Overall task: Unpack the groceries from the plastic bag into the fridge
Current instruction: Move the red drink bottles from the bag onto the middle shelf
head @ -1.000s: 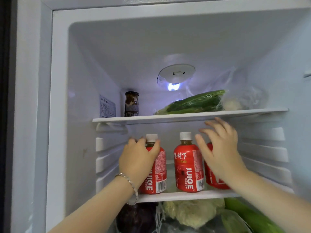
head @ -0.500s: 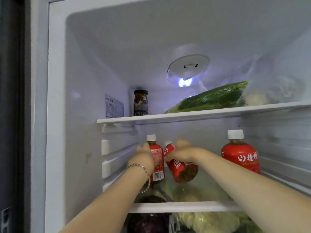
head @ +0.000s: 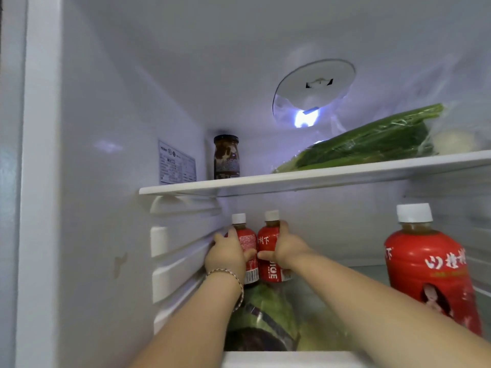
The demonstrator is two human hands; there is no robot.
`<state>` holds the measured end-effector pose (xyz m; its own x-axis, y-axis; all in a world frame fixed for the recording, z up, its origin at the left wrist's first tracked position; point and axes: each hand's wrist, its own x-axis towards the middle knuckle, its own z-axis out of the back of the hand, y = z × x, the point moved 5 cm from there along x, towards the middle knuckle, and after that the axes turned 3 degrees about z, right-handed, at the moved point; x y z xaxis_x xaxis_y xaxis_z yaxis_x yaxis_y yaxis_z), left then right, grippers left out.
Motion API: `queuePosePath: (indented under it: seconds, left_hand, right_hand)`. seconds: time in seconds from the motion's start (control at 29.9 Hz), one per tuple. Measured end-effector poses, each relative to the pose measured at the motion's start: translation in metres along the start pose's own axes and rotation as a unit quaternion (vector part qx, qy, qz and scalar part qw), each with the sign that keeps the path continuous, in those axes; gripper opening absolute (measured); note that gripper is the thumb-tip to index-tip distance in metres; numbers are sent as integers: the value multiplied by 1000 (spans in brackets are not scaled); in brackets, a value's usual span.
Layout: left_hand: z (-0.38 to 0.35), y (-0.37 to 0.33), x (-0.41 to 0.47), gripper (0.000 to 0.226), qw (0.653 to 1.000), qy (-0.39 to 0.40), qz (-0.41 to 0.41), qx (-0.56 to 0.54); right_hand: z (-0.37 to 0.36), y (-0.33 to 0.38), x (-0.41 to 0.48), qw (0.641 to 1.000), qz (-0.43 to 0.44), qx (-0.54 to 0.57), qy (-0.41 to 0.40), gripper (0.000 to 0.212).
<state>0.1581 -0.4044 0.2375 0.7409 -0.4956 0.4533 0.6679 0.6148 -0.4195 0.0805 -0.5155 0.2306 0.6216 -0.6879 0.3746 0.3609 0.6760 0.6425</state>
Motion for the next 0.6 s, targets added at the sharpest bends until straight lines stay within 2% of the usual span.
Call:
queuePosePath:
  seconds: [0.07, 0.13, 0.2, 0.27, 0.3, 0.37, 0.43, 0.5, 0.53, 0.6]
  left_hand:
    - [-3, 0, 0, 68, 999, -4, 4, 38]
    - [-6, 2, 1, 74, 1000, 1, 16, 17]
    - [-9, 4, 2, 79, 999, 7, 28, -33]
    - [-11, 3, 1, 73, 998, 2, 26, -60]
    - [-11, 2, 1, 65, 997, -5, 21, -71]
    - [-10, -2, -2, 46, 995, -16, 10, -98]
    - [-10, -4, -6, 38, 991, -16, 7, -129]
    - [-11, -4, -9, 44, 988, -5, 12, -153]
    - [-12, -5, -12, 48, 990, 2, 7, -141]
    - [-6, -6, -18, 52, 997, -4, -8, -80]
  right_hand:
    - [-7, -2, 5, 1000, 6, 9, 1, 94]
    - [-12, -4, 8, 1000, -3, 23, 2, 94]
    - [-15, -8, 11, 998, -23, 60, 11, 86]
    - [-15, -12, 9, 995, -41, 91, 29, 76]
    - [-14, -12, 7, 996, -35, 68, 39, 67]
    - [-10, -7, -4, 998, 6, -11, 65, 38]
    - [-3, 5, -32, 991, 41, -64, 110, 10]
    - [9, 16, -66, 984, 74, -94, 134, 18]
    - [21, 23, -86, 982, 99, -118, 110, 26]
    - [54, 30, -130, 975, 160, -153, 5, 29]
